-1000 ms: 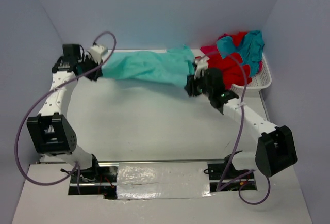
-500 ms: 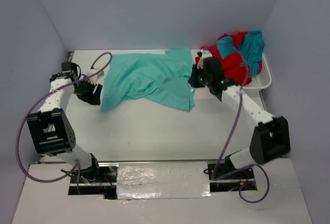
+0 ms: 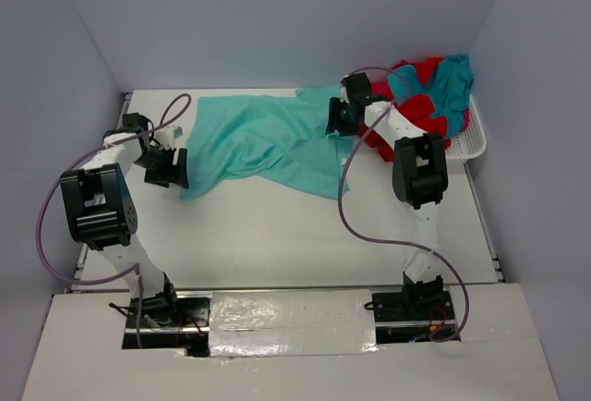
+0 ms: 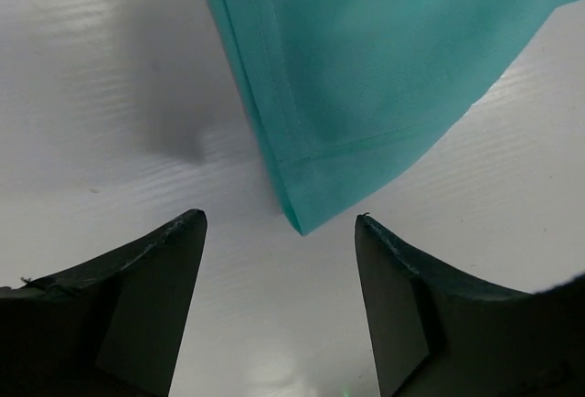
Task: Fold and stack the t-shirts
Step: Flatten out the tshirt
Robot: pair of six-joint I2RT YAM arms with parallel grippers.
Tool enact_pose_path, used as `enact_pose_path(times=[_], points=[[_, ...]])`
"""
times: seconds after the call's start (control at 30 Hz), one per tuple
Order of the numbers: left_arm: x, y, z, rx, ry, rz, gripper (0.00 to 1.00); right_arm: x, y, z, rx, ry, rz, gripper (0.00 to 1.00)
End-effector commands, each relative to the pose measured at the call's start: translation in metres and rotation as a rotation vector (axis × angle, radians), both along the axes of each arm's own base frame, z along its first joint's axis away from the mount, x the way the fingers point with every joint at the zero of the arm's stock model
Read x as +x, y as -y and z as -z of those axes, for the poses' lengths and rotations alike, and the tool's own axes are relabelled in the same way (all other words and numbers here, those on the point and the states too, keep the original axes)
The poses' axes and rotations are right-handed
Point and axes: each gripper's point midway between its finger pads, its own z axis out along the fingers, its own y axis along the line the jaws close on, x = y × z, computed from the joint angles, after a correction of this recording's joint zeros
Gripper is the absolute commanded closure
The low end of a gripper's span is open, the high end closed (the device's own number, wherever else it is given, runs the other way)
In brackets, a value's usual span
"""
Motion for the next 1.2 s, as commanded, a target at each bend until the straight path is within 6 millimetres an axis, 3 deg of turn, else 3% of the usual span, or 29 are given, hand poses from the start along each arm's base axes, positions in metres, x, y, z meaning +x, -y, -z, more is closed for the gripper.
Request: enact_pose_path(times=[0.0, 0.13, 0.37, 0.5, 0.57, 0.6, 0.67, 0.73, 0.77, 0.87, 0.93, 1.03, 1.07, 1.1, 1.13, 1.17], points=[[-0.008, 0.01, 0.016, -0.04, -0.071, -0.043, 0.22, -0.004, -0.002, 0.0, -0.023, -0.044, -0.012, 0.45], [-0.006, 0.017, 0.035, -0.051, -0.116, -0.038, 0.23, -0.002, -0.007, 0.025, -0.016, -0.099, -0.03, 0.45], [-0.005, 0.023, 0.054, -0.054, -0.168, -0.044, 0.27, -0.01, -0.017, 0.036, 0.03, -0.118, -0.06, 0.49], [-0.005, 0.027, 0.058, -0.075, -0.182, -0.041, 0.38, -0.008, -0.019, 0.03, 0.04, -0.103, -0.057, 0.74], [-0.007, 0.031, 0.059, -0.085, -0.186, -0.032, 0.43, -0.007, -0.017, 0.023, 0.034, -0.079, -0.049, 0.8], [-0.007, 0.031, 0.06, -0.085, -0.183, -0.031, 0.5, -0.003, -0.016, 0.015, 0.035, -0.053, -0.045, 0.89], [-0.008, 0.035, 0.062, -0.099, -0.19, -0.02, 0.57, -0.004, -0.015, 0.014, 0.027, -0.046, -0.046, 0.99], [-0.014, 0.042, 0.06, -0.133, -0.219, -0.001, 0.75, -0.004, -0.015, 0.007, 0.021, -0.036, -0.056, 1.0], [-0.016, 0.044, 0.06, -0.137, -0.223, 0.01, 0.99, -0.004, -0.014, 0.004, 0.019, -0.032, -0.058, 1.0], [-0.012, 0.037, 0.055, -0.109, -0.195, 0.009, 1.0, -0.002, -0.012, -0.018, 0.011, 0.021, -0.07, 1.0], [0.002, 0.026, 0.046, -0.059, -0.145, -0.008, 1.0, 0.002, -0.006, -0.047, -0.002, 0.083, -0.067, 1.0], [0.038, 0.01, 0.013, 0.012, -0.013, -0.004, 1.0, 0.011, 0.002, -0.102, 0.006, 0.202, -0.072, 1.0], [0.058, 0.003, -0.007, 0.037, 0.059, -0.004, 1.0, 0.013, 0.004, -0.115, 0.019, 0.226, -0.073, 1.0], [0.069, 0.0, -0.019, 0.057, 0.1, -0.001, 1.0, 0.015, 0.006, -0.141, 0.038, 0.277, -0.078, 1.0], [0.081, -0.007, -0.032, 0.088, 0.143, 0.002, 1.0, 0.018, 0.014, -0.154, 0.051, 0.301, -0.075, 1.0], [0.104, -0.014, -0.06, 0.116, 0.235, 0.001, 1.0, 0.021, 0.019, -0.168, 0.057, 0.334, -0.072, 1.0]])
